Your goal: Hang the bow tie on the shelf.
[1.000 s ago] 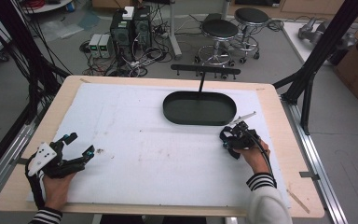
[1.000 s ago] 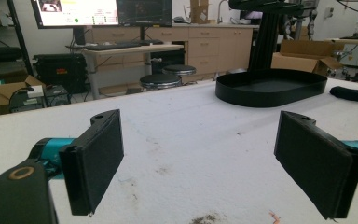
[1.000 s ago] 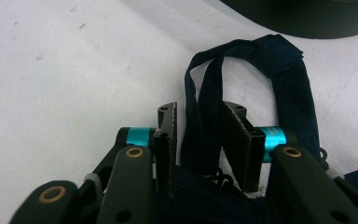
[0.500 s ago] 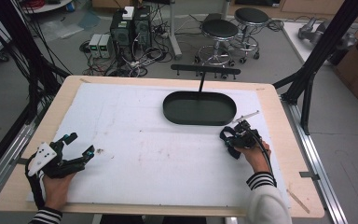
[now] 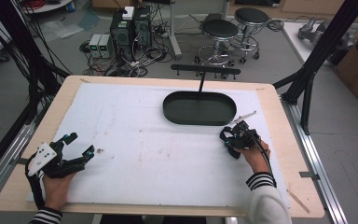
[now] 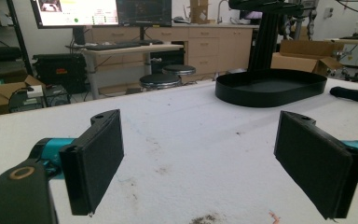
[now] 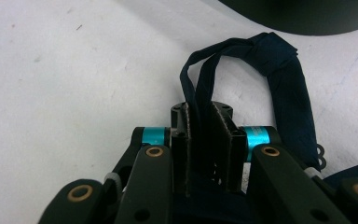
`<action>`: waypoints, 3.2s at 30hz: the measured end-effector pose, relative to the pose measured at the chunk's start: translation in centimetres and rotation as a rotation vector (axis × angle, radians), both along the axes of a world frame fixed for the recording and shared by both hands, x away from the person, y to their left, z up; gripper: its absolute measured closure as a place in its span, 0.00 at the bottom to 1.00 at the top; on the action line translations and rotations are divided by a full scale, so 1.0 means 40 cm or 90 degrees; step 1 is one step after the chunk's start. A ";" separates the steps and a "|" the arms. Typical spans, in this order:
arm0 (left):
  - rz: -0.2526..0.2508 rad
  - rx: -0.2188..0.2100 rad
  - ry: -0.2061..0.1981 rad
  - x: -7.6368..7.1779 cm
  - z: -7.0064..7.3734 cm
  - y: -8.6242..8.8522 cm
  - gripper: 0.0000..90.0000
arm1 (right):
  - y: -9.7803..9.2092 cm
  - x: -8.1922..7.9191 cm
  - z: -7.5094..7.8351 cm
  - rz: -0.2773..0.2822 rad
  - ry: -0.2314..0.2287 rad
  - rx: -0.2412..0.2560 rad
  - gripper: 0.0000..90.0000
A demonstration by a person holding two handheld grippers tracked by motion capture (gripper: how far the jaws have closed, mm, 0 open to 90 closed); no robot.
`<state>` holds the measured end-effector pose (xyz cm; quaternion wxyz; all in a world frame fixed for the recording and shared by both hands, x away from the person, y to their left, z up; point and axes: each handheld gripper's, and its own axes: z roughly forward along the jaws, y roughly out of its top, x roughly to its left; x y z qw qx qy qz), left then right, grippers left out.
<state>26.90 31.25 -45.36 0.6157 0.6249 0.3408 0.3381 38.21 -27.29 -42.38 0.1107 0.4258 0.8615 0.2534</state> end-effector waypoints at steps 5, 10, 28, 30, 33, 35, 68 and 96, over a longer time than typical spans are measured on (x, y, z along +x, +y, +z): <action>0.000 0.000 0.000 0.000 0.000 0.000 0.18 | 0.025 0.008 0.012 0.017 0.013 -0.045 0.95; -0.001 -0.001 -0.001 0.000 0.000 0.000 0.18 | 0.030 0.012 0.016 0.003 0.027 -0.051 0.97; -0.001 0.000 -0.001 0.000 0.000 0.000 0.18 | 0.001 0.002 0.046 -0.015 -0.011 0.036 0.97; -0.001 0.000 -0.001 0.000 0.000 0.000 0.18 | -0.008 -0.005 0.059 -0.026 -0.032 0.068 0.97; -0.001 0.000 -0.001 0.000 0.000 0.000 0.18 | -0.017 -0.013 0.071 -0.032 -0.061 0.096 0.97; -0.001 0.000 -0.001 0.000 0.000 0.000 0.18 | -0.019 -0.015 0.075 -0.034 -0.071 0.103 0.97; 0.000 0.000 0.000 0.000 0.000 0.000 0.18 | -0.007 -0.062 0.172 -0.103 -0.347 0.228 0.98; -0.002 0.002 -0.003 -0.001 0.000 0.001 0.18 | 0.070 0.023 0.258 -0.149 -0.392 0.273 0.98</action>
